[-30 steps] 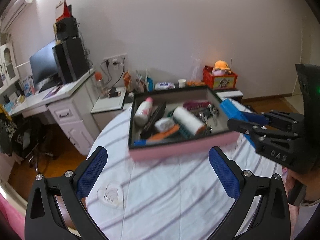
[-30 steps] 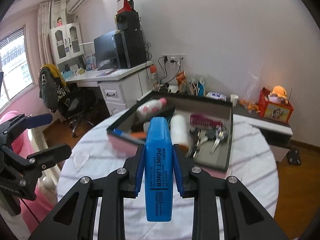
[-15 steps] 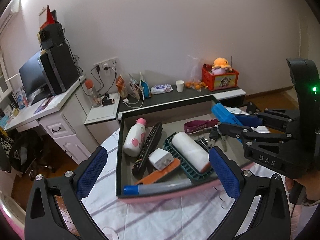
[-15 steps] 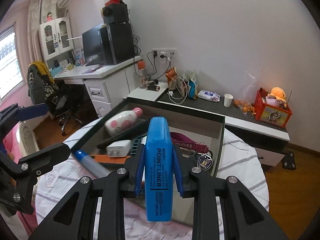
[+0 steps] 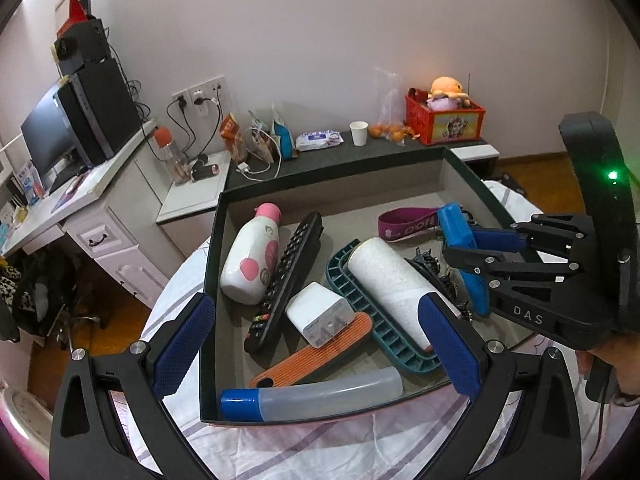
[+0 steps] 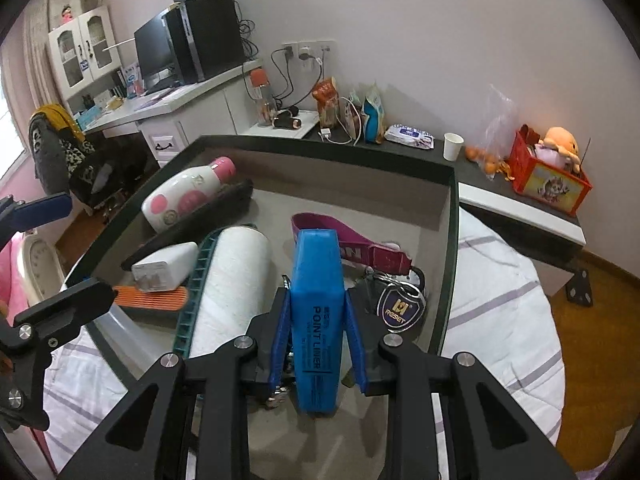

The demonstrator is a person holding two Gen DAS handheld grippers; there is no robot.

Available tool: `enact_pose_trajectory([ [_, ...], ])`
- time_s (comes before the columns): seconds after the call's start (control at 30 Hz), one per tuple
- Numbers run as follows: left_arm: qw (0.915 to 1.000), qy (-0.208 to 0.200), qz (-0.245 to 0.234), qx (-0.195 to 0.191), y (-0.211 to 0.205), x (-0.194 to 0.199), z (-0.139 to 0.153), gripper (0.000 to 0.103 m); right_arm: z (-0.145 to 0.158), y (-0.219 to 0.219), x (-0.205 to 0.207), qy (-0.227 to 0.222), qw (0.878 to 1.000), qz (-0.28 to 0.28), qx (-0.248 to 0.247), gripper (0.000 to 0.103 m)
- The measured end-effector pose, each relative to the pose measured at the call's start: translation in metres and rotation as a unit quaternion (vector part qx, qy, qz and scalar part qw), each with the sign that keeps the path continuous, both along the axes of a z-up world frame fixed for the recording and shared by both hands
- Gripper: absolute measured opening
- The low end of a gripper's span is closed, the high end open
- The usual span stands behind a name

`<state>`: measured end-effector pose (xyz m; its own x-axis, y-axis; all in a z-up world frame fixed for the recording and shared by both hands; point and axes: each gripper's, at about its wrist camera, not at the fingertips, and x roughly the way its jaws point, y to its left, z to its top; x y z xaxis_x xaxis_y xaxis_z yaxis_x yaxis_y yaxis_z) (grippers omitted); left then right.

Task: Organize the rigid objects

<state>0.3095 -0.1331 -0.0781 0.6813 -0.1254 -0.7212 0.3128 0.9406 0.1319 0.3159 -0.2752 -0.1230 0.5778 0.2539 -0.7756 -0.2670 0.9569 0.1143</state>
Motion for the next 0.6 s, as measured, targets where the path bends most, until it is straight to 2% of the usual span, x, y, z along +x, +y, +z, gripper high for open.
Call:
enact_pose_trajectory([
  [0.2,0.9999,-0.017,0.003,0.001,0.003,-0.014,0.012,0.103,0.011,0.001,-0.011,-0.014,1.000,0.001,0.004,0.028],
  [0.23,0.9998,-0.022,0.003,0.001,0.004,-0.017,0.015,0.103,0.015,0.001,-0.013,-0.021,1.000,-0.002,0.003,0.034],
  [0.27,0.9996,-0.027,0.003,0.000,0.006,-0.021,0.019,0.103,0.024,0.001,-0.018,-0.036,0.999,-0.007,0.004,0.051],
  [0.3,0.9994,-0.033,0.004,0.000,0.007,-0.027,0.024,0.103,0.031,0.001,-0.023,-0.045,0.999,-0.009,0.006,0.060],
  [0.33,0.9992,-0.040,0.007,0.000,0.008,-0.032,0.028,0.103,0.037,0.001,-0.026,-0.052,0.999,-0.010,0.008,0.075],
  [0.37,0.9988,-0.048,0.009,-0.001,0.010,-0.038,0.034,0.103,0.045,0.003,-0.031,-0.062,0.998,-0.010,0.010,0.081],
  [0.6,0.9950,-0.097,0.018,-0.013,0.021,-0.091,0.072,0.103,0.096,0.019,-0.080,-0.121,0.993,-0.006,-0.014,0.085],
])
